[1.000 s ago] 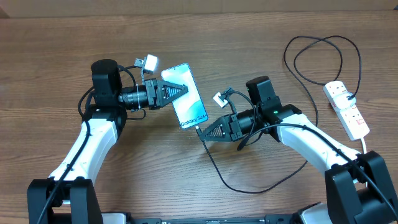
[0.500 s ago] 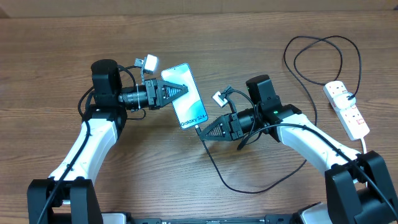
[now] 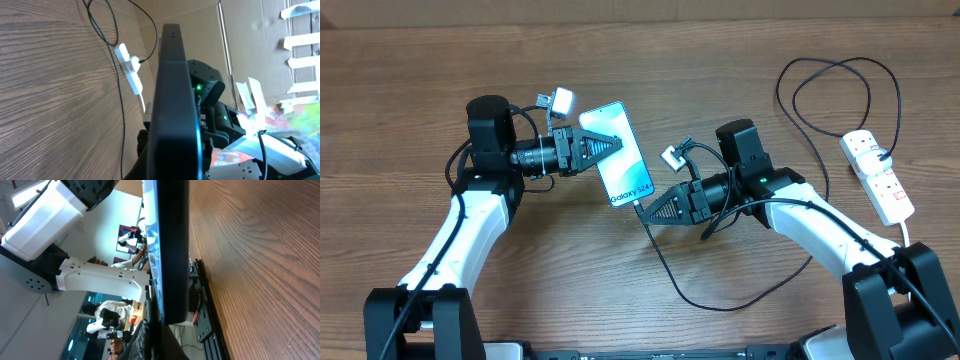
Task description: Plug charger to phone and switch on socket
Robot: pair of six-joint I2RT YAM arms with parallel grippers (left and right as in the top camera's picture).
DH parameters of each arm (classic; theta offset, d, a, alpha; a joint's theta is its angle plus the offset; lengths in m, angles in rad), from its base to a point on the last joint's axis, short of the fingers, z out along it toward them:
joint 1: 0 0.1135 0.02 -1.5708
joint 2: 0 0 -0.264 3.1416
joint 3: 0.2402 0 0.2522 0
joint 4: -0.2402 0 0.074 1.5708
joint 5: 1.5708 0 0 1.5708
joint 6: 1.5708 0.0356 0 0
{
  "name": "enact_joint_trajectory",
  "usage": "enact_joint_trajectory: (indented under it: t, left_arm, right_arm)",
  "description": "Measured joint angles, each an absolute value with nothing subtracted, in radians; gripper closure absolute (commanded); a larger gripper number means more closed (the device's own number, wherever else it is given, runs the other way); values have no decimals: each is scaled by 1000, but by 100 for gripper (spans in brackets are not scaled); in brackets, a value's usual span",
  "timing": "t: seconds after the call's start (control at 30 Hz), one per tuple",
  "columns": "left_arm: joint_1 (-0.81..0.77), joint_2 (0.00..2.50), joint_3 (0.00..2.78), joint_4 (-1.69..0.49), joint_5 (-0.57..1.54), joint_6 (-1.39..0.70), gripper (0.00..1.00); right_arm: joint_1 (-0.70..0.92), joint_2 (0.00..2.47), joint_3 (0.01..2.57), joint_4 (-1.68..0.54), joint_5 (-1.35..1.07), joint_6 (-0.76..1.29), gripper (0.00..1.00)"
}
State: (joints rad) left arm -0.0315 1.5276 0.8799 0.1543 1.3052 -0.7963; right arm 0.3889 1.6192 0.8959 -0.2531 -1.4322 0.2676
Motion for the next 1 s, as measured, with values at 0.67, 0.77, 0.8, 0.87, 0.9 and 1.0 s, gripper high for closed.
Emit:
enact_joint_trajectory:
  t: [0.67,0.77,0.8,0.87,0.9,1.0]
  left_arm:
    - [-31,1528,880,155,1304,-862,96]
    - [-31,1528,880,154,1304,-862,96]
    - [-31,1528,880,154,1304,-862,96]
    - [-31,1528,880,154,1304,-861,96]
    - [-31,1528,880,154,1304,-860,96]
    - [-31,1528,880,154,1304,-857,96]
  right_arm:
    - [389,1619,896,-247,-1432,287,96]
    - [389,1619,896,-247,-1432,287,96]
    - [389,1619,896,-246,-1433,287,96]
    - [389,1619,896,-247,-1433,287,96]
    - [389,1619,896,-246,-1432,288,96]
    - [389,1619,896,-246,-1433,287,96]
